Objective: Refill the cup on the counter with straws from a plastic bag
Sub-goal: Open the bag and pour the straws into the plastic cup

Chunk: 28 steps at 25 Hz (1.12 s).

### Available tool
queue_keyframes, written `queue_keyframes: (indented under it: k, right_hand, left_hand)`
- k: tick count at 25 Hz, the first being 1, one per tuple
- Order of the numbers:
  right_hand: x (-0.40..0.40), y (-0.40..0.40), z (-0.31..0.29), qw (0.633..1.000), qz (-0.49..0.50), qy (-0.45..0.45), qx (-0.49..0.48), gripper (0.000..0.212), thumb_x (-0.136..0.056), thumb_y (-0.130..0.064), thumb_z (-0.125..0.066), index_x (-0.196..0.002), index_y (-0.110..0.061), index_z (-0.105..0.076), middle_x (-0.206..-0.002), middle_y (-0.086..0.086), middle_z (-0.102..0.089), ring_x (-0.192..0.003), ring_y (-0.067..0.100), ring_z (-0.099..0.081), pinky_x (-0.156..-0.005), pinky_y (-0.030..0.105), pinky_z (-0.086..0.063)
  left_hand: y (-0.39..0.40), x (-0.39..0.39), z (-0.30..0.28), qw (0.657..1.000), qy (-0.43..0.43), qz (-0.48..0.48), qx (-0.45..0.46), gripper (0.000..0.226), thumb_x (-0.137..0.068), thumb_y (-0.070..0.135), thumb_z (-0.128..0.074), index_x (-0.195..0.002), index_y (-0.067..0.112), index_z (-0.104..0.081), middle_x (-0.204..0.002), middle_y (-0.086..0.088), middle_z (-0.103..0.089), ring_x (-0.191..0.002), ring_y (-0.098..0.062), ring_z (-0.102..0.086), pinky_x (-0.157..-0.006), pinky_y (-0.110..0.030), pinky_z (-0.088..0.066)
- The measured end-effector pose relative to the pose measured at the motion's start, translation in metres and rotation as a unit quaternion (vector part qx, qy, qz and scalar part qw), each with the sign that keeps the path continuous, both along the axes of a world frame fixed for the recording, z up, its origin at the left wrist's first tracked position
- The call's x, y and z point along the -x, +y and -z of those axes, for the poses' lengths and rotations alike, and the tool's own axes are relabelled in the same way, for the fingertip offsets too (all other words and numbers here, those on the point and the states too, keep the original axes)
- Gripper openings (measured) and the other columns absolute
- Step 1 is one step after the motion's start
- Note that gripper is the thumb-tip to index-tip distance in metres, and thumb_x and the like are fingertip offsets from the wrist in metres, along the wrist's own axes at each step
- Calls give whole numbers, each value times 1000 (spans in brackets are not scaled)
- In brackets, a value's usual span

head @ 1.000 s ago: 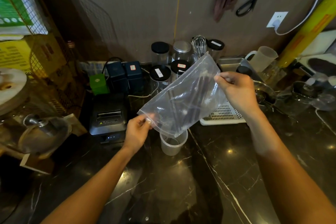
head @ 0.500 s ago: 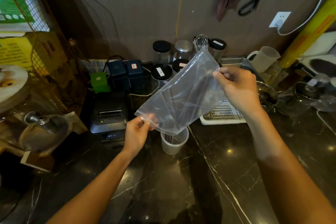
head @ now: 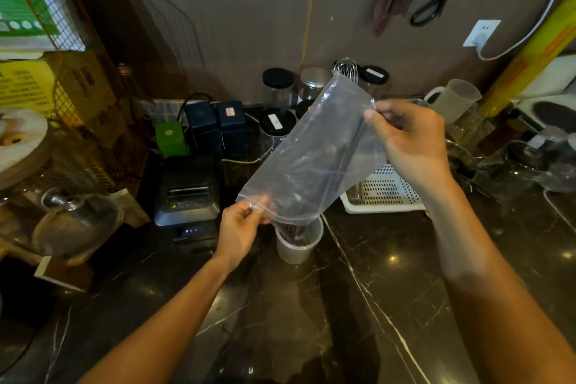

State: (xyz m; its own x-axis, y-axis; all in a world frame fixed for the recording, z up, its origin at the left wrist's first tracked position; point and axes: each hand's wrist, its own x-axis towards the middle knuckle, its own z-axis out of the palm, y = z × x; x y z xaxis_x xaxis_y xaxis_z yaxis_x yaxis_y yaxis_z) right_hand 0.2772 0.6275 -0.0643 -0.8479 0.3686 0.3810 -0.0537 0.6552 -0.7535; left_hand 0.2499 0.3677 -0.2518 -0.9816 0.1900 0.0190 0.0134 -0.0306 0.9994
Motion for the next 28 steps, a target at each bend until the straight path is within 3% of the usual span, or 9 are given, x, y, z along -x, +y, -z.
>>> queue_keyframes:
  k: [6,13,18,23,28]
  right_hand:
    - [-3,0,4,999,10,-38,-12,15,-98,-39,-65,-101,-34,-79,-82,-1,-77,-87,19,-74,-86,52,-60]
    - [-7,-3,-16,998,17,-32,-50,27,-102,-36,-65,-113,-18,-80,-96,2,-79,-92,22,-74,-90,50,-61]
    - [-9,-6,-24,998,16,-31,-61,25,-101,-37,-64,-112,-19,-79,-94,-2,-76,-91,19,-73,-87,52,-61]
    - [-13,-10,-20,995,4,-38,-96,25,-102,-37,-64,-110,-20,-80,-85,-3,-76,-85,16,-74,-82,51,-62]
    - [-14,-16,-31,995,-1,-1,-102,25,-101,-39,-62,-105,-22,-80,-89,-2,-77,-88,20,-75,-79,52,-62]
  left_hand:
    - [-3,-2,2,1000,-23,-15,-3,22,-100,12,-61,-100,28,-77,-96,2,-82,-95,-21,-78,-81,-29,-64]
    - [-2,2,-12,999,5,-46,-25,22,-102,9,-59,-100,23,-76,-94,-3,-80,-92,-18,-78,-80,-27,-64]
    - [1,1,-11,999,-1,-28,-19,23,-102,12,-59,-99,28,-75,-94,1,-81,-95,-20,-78,-82,-29,-64]
    - [-2,-3,-5,999,-23,-29,-12,22,-102,13,-59,-99,28,-76,-96,-3,-81,-96,-21,-78,-88,-40,-64]
    - [-3,2,-10,998,-16,-43,-42,20,-102,11,-58,-107,22,-74,-95,-1,-81,-94,-17,-78,-85,-31,-64]
